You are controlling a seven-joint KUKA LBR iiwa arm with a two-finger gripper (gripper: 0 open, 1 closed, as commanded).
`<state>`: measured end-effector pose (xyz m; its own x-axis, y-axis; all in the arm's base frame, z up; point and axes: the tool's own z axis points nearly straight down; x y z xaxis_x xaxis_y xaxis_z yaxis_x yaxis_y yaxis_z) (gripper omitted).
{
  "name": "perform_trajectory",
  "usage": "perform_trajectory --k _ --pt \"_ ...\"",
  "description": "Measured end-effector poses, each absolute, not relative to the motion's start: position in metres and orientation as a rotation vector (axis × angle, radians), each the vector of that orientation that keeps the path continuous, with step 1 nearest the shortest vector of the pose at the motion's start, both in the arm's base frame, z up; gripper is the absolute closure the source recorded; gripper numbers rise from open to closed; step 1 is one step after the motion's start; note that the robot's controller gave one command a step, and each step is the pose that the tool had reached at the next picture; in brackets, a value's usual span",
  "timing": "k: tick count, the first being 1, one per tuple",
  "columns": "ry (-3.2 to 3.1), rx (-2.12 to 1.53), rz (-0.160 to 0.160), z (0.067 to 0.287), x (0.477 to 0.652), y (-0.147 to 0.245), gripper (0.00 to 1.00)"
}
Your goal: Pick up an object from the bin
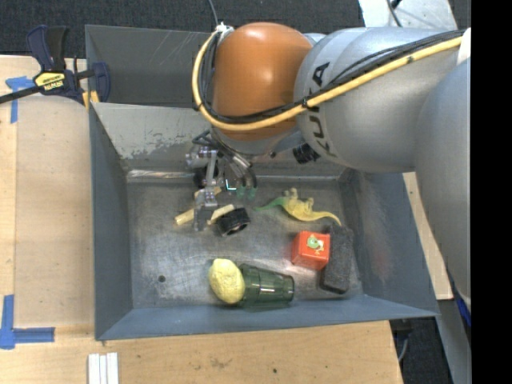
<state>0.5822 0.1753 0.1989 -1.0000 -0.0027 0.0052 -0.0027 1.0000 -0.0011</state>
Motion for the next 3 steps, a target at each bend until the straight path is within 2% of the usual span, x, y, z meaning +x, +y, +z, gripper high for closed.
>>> perform_trajectory --k 2,3 --pt "-3.147 -0.001 -0.003 0.202 0.584 0.174 0.00" --pt "-3.136 0.111 0.001 0.163 0.582 0.158 0.00"
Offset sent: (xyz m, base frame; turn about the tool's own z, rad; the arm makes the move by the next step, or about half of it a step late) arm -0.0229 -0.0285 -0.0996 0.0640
